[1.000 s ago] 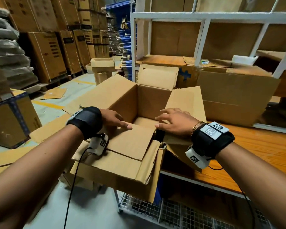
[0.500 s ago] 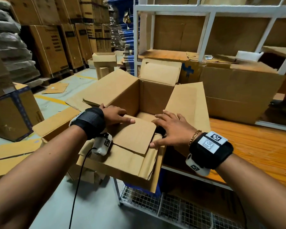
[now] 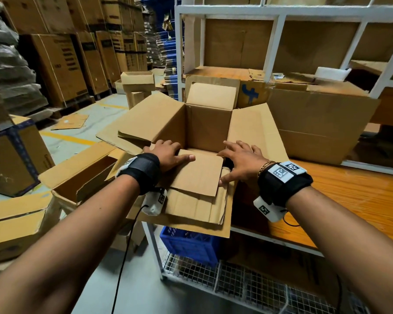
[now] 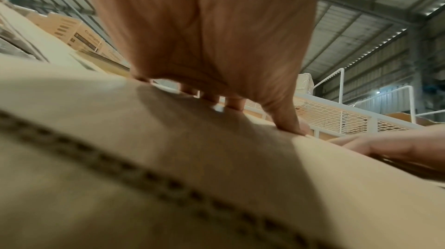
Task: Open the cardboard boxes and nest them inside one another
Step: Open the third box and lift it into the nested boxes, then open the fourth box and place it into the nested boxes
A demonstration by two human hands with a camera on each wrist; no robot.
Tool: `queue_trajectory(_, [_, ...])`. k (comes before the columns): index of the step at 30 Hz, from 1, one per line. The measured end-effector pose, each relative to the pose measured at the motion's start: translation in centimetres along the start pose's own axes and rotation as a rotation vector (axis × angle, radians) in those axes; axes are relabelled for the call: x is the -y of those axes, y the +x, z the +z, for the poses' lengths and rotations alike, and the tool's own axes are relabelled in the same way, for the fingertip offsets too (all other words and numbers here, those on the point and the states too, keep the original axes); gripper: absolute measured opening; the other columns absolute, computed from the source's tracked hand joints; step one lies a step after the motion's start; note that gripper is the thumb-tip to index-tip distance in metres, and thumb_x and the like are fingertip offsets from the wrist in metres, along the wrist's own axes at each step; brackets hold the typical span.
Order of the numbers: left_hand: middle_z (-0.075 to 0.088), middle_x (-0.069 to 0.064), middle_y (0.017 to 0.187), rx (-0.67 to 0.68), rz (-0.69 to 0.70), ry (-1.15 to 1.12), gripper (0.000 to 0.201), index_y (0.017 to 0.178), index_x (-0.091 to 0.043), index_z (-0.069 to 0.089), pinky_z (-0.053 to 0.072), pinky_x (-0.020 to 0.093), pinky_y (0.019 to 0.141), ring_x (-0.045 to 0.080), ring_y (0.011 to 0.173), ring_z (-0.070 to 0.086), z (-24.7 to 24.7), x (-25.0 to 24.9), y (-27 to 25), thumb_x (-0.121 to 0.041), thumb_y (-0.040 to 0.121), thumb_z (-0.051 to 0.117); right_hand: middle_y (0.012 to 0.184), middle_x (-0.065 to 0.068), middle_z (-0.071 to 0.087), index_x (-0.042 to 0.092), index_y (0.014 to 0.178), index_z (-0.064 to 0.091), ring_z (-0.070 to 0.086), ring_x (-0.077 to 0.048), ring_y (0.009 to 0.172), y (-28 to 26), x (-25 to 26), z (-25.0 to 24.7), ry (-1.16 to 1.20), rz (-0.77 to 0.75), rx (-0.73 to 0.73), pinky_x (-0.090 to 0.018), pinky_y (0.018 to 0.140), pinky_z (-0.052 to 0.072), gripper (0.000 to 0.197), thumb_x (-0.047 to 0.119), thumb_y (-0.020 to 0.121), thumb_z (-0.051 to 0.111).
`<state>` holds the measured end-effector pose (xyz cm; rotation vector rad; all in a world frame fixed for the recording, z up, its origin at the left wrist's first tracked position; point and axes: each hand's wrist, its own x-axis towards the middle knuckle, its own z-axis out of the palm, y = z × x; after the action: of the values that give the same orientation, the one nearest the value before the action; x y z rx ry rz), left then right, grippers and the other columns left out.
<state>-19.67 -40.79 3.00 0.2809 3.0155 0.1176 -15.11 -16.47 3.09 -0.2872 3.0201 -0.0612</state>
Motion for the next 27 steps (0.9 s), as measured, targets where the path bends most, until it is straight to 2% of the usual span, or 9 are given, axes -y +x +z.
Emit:
queue_trajectory(4, [0.048, 0.002, 0.137, -0.016, -0.004, -0.002, 0.079, 0.126, -0.031, 0.051, 0.028, 0.061, 0.099, 0.029, 0.132, 0.034, 0.4, -1.6, -0.8, -0.087, 0.076, 0.03, 0.166, 0.008, 0.002, 0.042, 0.148, 0.033, -0.001, -0.027, 0.152, -0.6, -1.1, -0.3, -0.019, 0.032, 0.005, -0.06, 0.118, 0.005, 0.09, 0.063, 0.07, 0.073])
queue_trajectory(8, [0.044, 0.003, 0.144, -0.017, -0.016, -0.015, 0.08, 0.133, -0.032, 0.047, 0.026, 0.062, 0.103, 0.029, 0.136, 0.031, 0.2, -1.8, -1.4, -0.086, 0.078, 0.028, 0.166, 0.006, 0.005, 0.042, 0.151, 0.028, 0.003, -0.026, 0.151, -1.5, -1.2, -0.3, -0.003, 0.008, -0.029, -0.057, 0.118, 0.009, 0.095, 0.064, 0.07, 0.073])
queue_trajectory(11, [0.032, 0.001, 0.155, -0.082, -0.007, -0.016, 0.079, 0.145, -0.036, 0.033, 0.018, 0.064, 0.109, 0.027, 0.144, 0.021, -0.9, -2.0, -1.9, -0.082, 0.082, 0.029, 0.166, 0.005, 0.008, 0.042, 0.153, 0.022, 0.009, -0.024, 0.151, -2.4, -2.0, -0.4, 0.051, -0.016, -0.039, -0.053, 0.118, 0.013, 0.098, 0.068, 0.071, 0.069])
queue_trajectory(13, [0.022, 0.0, 0.159, -0.148, 0.016, -0.02, 0.08, 0.15, -0.037, 0.023, 0.017, 0.063, 0.109, 0.026, 0.146, 0.016, -2.0, -2.9, -2.4, -0.08, 0.083, 0.03, 0.166, 0.005, 0.009, 0.042, 0.153, 0.021, 0.01, -0.023, 0.151, -3.2, -2.7, -0.7, 0.095, -0.01, -0.056, -0.053, 0.118, 0.012, 0.093, 0.071, 0.076, 0.063])
queue_trajectory(17, [0.014, 0.0, 0.161, -0.258, 0.115, -0.07, 0.081, 0.152, -0.037, 0.013, 0.018, 0.062, 0.111, 0.026, 0.147, 0.013, -4.6, -6.4, -4.1, -0.079, 0.085, 0.028, 0.166, 0.005, 0.011, 0.04, 0.155, 0.019, 0.012, -0.022, 0.151, -5.1, -4.2, -2.0, 0.162, 0.019, -0.205, -0.051, 0.118, 0.011, 0.081, 0.069, 0.087, 0.051])
queue_trajectory(21, [0.013, 0.001, 0.162, -0.35, 0.212, -0.103, 0.08, 0.152, -0.035, 0.017, 0.011, 0.057, 0.115, 0.025, 0.148, 0.009, -5.8, -10.9, -5.3, -0.078, 0.085, 0.028, 0.165, 0.003, 0.014, 0.037, 0.156, 0.019, 0.014, -0.023, 0.151, -7.6, -6.4, -3.7, 0.191, 0.05, -0.333, -0.049, 0.118, 0.011, 0.073, 0.062, 0.093, 0.047])
queue_trajectory(27, [0.012, 0.001, 0.162, -0.432, 0.288, -0.106, 0.076, 0.151, -0.034, 0.022, 0.006, 0.055, 0.116, 0.023, 0.149, 0.001, -4.4, -18.4, -6.3, -0.075, 0.087, 0.032, 0.165, 0.004, 0.013, 0.033, 0.157, 0.018, 0.012, -0.021, 0.151, -13.0, -11.8, -3.7, 0.182, 0.133, -0.392, -0.046, 0.119, 0.009, 0.074, 0.06, 0.094, 0.047])
